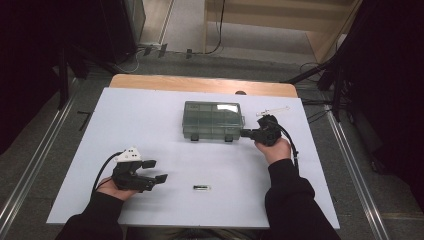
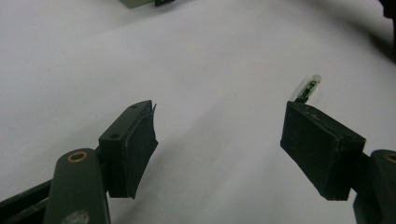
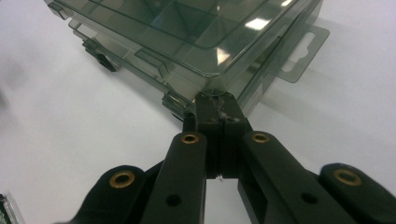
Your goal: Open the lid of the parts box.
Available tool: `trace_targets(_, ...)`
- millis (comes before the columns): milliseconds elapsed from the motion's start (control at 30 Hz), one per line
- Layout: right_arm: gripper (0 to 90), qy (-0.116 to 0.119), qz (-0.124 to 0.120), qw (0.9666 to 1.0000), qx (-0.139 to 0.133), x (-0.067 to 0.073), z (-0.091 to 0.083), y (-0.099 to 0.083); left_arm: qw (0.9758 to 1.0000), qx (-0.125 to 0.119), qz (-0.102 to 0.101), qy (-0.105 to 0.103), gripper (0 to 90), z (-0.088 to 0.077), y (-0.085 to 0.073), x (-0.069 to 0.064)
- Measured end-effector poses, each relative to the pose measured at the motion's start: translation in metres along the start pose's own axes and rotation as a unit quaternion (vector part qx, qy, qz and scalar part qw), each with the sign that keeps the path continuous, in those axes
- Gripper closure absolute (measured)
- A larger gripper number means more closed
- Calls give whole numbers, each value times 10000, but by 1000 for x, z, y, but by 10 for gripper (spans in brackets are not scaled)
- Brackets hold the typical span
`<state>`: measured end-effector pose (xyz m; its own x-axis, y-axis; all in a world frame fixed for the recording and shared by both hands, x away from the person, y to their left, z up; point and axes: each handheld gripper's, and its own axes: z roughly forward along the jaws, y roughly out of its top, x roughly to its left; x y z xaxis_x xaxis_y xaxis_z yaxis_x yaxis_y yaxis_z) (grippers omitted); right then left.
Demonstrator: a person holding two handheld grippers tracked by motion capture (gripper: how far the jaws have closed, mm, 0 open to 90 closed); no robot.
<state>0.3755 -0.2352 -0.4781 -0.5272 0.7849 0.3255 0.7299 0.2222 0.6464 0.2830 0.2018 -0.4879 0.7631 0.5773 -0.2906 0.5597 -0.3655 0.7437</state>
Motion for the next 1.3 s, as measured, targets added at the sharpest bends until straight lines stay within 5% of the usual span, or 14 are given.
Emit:
trace_targets(200,900,47,-34,10000,-41,1,-2,5,9998,-54,142,112,259,-1,10,-4)
trace_targets(1300,900,249,-161,9995,-96,2,-6,27,9998,162,19,116,259,26,63,18)
